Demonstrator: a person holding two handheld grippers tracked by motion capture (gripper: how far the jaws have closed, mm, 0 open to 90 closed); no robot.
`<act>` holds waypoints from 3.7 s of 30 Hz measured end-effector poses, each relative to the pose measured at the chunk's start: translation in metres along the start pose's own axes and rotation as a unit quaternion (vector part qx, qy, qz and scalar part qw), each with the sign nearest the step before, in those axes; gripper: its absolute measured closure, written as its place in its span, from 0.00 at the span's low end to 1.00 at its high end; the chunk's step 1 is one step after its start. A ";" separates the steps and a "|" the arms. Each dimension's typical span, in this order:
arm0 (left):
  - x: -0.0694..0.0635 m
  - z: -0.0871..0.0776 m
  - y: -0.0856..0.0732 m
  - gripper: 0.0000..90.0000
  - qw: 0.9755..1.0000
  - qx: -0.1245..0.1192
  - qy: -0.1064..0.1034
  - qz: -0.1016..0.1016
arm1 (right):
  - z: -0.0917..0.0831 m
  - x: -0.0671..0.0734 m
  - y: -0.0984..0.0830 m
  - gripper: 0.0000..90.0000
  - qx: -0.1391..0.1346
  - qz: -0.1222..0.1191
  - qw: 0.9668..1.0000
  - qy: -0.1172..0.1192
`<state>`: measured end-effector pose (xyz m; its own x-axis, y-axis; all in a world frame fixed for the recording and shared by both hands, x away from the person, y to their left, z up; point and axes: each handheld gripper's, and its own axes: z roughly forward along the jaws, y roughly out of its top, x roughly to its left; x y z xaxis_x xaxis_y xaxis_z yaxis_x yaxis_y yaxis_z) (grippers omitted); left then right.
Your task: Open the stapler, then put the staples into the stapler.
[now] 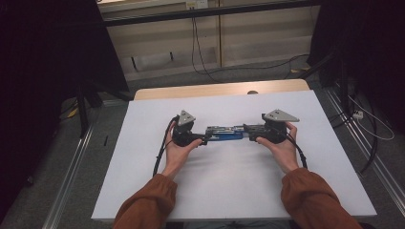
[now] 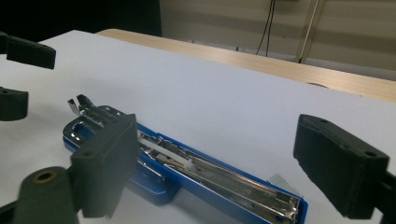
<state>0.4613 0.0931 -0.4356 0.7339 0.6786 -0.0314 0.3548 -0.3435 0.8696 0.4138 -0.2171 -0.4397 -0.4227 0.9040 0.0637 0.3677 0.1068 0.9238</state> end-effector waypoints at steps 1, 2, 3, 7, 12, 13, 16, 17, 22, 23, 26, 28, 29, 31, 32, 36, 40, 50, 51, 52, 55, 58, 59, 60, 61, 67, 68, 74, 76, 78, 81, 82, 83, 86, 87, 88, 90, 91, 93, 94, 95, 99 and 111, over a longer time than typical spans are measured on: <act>0.000 -0.001 -0.001 0.04 1.000 -0.001 -0.002 0.002 | 0.000 0.000 0.000 0.13 0.002 -0.001 1.000 0.001; -0.001 -0.002 -0.001 0.04 1.000 -0.002 -0.002 0.003 | 0.000 0.000 0.000 0.13 0.002 -0.001 1.000 0.001; -0.001 -0.003 -0.001 0.04 1.000 0.000 0.002 0.006 | -0.001 -0.001 -0.002 0.12 0.009 -0.004 1.000 0.004; -0.002 -0.012 0.000 0.05 1.000 -0.016 -0.012 -0.005 | -0.006 -0.002 -0.004 0.12 0.015 -0.009 1.000 0.006; -0.006 -0.021 -0.002 0.05 1.000 -0.022 0.000 0.013 | -0.009 -0.004 -0.004 0.12 0.016 -0.010 1.000 0.008; -0.007 -0.022 -0.002 0.05 1.000 -0.024 -0.002 0.009 | -0.011 -0.004 -0.003 0.12 0.016 -0.010 1.000 0.011; -0.009 -0.026 -0.005 0.06 1.000 -0.029 -0.002 0.004 | -0.015 -0.004 -0.003 0.13 0.019 -0.010 1.000 0.017; -0.011 -0.029 -0.006 0.06 0.999 -0.032 -0.007 0.003 | -0.016 -0.004 -0.003 0.13 0.018 -0.010 1.000 0.019; -0.014 -0.038 -0.006 0.06 0.999 -0.036 -0.006 0.008 | -0.022 -0.008 -0.003 0.14 0.011 -0.010 1.000 0.011; -0.014 -0.038 -0.006 0.06 0.999 -0.036 -0.006 0.008 | -0.023 -0.009 -0.003 0.14 0.011 -0.008 1.000 0.012; -0.014 -0.047 -0.010 0.06 0.999 -0.039 -0.006 0.005 | -0.025 -0.010 -0.005 0.14 0.013 -0.008 1.000 0.018; -0.013 -0.049 -0.011 0.06 0.999 -0.038 -0.004 0.004 | -0.026 -0.012 -0.006 0.13 0.015 -0.009 1.000 0.021; -0.013 -0.051 -0.013 0.06 0.999 -0.037 0.000 0.002 | -0.026 -0.012 -0.006 0.13 0.015 -0.009 1.000 0.021; -0.011 -0.055 -0.016 0.06 0.999 -0.034 0.005 -0.008 | -0.028 -0.014 -0.006 0.12 0.017 -0.003 1.000 0.023; -0.011 -0.059 -0.018 0.06 0.999 -0.040 0.003 -0.032 | -0.029 -0.015 -0.005 0.12 0.018 -0.001 1.000 0.023; -0.013 -0.065 -0.022 0.06 0.999 -0.039 0.007 -0.022 | -0.031 -0.018 -0.004 0.13 0.016 0.005 1.000 0.022; -0.015 -0.073 -0.026 0.05 0.999 -0.037 0.007 -0.012 | -0.033 -0.020 -0.004 0.10 0.012 0.012 0.999 0.029; -0.017 -0.099 -0.038 0.05 0.999 -0.049 0.012 -0.001 | -0.036 -0.030 -0.001 0.08 0.024 0.020 0.999 0.027; -0.016 -0.101 -0.040 0.05 0.999 -0.050 0.011 -0.009 | -0.037 -0.032 0.000 0.08 0.029 0.018 0.999 0.027; -0.015 -0.108 -0.043 0.05 0.998 -0.051 0.002 -0.024 | -0.037 -0.035 0.001 0.08 0.035 0.024 0.999 0.033; -0.016 -0.114 -0.046 0.05 0.998 -0.057 0.003 -0.026 | -0.036 -0.038 0.002 0.08 0.041 0.026 0.998 0.035; -0.018 -0.121 -0.050 0.05 0.998 -0.061 0.011 -0.025 | -0.035 -0.042 0.002 0.11 0.047 0.041 0.997 0.041; -0.019 -0.123 -0.051 0.05 0.998 -0.062 0.013 -0.026 | -0.034 -0.042 0.002 0.12 0.050 0.041 0.997 0.042; -0.019 -0.125 -0.052 0.05 0.998 -0.063 0.013 -0.025 | -0.034 -0.042 0.002 0.12 0.052 0.039 0.997 0.038; -0.020 -0.127 -0.053 0.05 0.998 -0.062 0.018 -0.023 | -0.034 -0.042 0.002 0.11 0.056 0.033 0.997 0.034; -0.026 -0.137 -0.060 0.05 0.997 -0.060 0.036 -0.019 | -0.036 -0.045 0.009 0.07 0.054 0.015 0.997 0.043; -0.027 -0.139 -0.060 0.05 0.997 -0.060 0.036 -0.021 | -0.037 -0.047 0.011 0.06 0.051 0.016 0.998 0.044; -0.031 -0.153 -0.070 0.05 0.997 -0.056 0.041 -0.032 | -0.037 -0.059 0.017 0.10 0.054 0.021 0.997 0.057; -0.033 -0.157 -0.072 0.05 0.998 -0.052 0.034 -0.032 | -0.037 -0.060 0.018 0.10 0.054 0.021 0.997 0.057; -0.033 -0.164 -0.074 0.05 0.998 -0.050 0.029 -0.028 | -0.036 -0.063 0.019 0.10 0.059 0.022 0.997 0.053; -0.034 -0.170 -0.077 0.05 0.997 -0.057 0.039 -0.028 | -0.031 -0.065 0.022 0.14 0.061 0.020 0.996 0.058; -0.033 -0.171 -0.077 0.05 0.997 -0.058 0.040 -0.031 | -0.031 -0.065 0.022 0.14 0.061 0.020 0.996 0.058; -0.031 -0.171 -0.077 0.05 0.997 -0.061 0.043 -0.036 | -0.030 -0.065 0.023 0.14 0.063 0.019 0.996 0.056; -0.028 -0.170 -0.075 0.05 0.996 -0.062 0.050 -0.037 | -0.027 -0.068 0.025 0.20 0.065 0.021 0.996 0.054; -0.027 -0.168 -0.075 0.05 0.996 -0.061 0.050 -0.040 | -0.025 -0.070 0.025 0.22 0.068 0.018 0.996 0.054; -0.027 -0.167 -0.076 0.05 0.996 -0.057 0.049 -0.041 | -0.022 -0.073 0.026 0.21 0.070 0.021 0.996 0.052; -0.027 -0.165 -0.076 0.05 0.997 -0.053 0.049 -0.038 | -0.020 -0.075 0.027 0.22 0.071 0.022 0.996 0.052; -0.028 -0.165 -0.075 0.05 0.997 -0.054 0.048 -0.037 | -0.018 -0.076 0.027 0.22 0.072 0.021 0.996 0.052; -0.029 -0.165 -0.075 0.05 0.997 -0.055 0.049 -0.035 | -0.015 -0.077 0.029 0.23 0.072 0.020 0.996 0.052; -0.030 -0.165 -0.075 0.05 0.996 -0.058 0.051 -0.036 | -0.015 -0.077 0.030 0.23 0.071 0.018 0.996 0.049; -0.029 -0.165 -0.075 0.05 0.996 -0.059 0.051 -0.038 | -0.013 -0.077 0.031 0.23 0.069 0.014 0.996 0.048; -0.028 -0.166 -0.076 0.05 0.996 -0.059 0.054 -0.048 | -0.011 -0.077 0.036 0.22 0.065 0.008 0.997 0.046; -0.027 -0.164 -0.076 0.05 0.997 -0.052 0.048 -0.042 | -0.004 -0.094 0.050 0.26 0.096 -0.002 0.995 0.026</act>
<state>0.3193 0.2070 -0.4196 0.6441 0.7623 -0.0633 0.3466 -0.2170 0.9126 0.4685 -0.2981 -0.3983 -0.4645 0.8816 0.0840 0.5146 0.1915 0.8357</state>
